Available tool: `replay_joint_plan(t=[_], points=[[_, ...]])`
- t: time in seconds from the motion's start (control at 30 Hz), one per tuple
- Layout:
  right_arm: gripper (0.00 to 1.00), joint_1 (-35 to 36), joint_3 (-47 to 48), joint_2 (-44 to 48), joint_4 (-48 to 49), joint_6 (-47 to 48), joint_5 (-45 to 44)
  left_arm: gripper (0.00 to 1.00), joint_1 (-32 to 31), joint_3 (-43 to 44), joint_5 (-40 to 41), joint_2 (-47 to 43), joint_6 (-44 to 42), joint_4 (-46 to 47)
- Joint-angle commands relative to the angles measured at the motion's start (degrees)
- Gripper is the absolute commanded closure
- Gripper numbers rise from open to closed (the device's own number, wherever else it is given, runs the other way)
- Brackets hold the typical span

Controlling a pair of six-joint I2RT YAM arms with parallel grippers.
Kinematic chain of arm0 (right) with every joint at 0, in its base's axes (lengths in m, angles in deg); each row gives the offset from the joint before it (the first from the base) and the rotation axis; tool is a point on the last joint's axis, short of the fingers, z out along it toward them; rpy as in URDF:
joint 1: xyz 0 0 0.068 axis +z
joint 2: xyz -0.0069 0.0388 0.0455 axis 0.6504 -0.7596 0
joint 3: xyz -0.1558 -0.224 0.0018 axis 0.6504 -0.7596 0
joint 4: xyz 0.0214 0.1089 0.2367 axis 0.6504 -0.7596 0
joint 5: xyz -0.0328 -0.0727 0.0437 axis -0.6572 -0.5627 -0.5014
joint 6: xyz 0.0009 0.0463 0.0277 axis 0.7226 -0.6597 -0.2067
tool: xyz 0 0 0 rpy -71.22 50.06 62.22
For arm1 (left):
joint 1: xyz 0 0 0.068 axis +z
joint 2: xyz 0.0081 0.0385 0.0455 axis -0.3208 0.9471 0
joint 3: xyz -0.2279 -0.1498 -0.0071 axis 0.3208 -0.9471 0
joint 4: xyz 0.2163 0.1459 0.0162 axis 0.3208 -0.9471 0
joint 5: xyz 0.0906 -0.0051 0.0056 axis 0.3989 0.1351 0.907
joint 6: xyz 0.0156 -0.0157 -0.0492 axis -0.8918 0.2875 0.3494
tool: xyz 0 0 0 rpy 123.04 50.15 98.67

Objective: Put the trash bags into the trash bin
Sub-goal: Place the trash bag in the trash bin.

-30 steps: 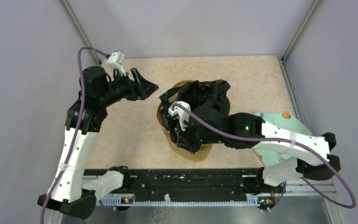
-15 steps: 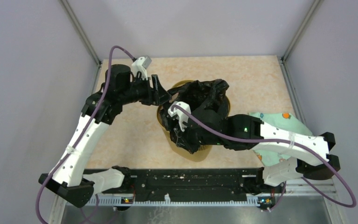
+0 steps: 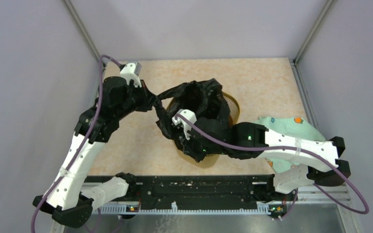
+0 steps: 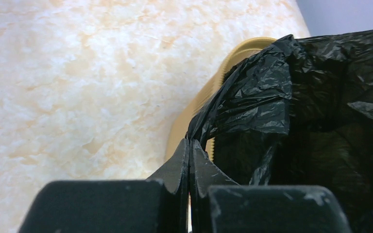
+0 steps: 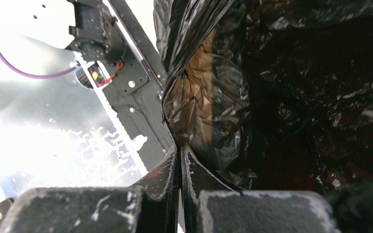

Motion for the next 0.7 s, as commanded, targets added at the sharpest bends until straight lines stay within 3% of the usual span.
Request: replay_joint_plan(t=[0.0,0.3,0.67], points=[[1.00,0.81,-2.28,0.43,1.27,-1.37,-1.66,1.00,0.29,-4.62,7.06,-1.22,0.26,4.57],[1.00,1.18,-4.44,0.61,0.37,-3.06,-4.10,1.00,2.72,-12.33,7.58,-0.22,1.74,11.72],[1.00,1.38,-4.58,0.85,-1.22,-4.27,-5.51,1.00,3.69,-16.93,-0.49,3.25,2.45,19.43]])
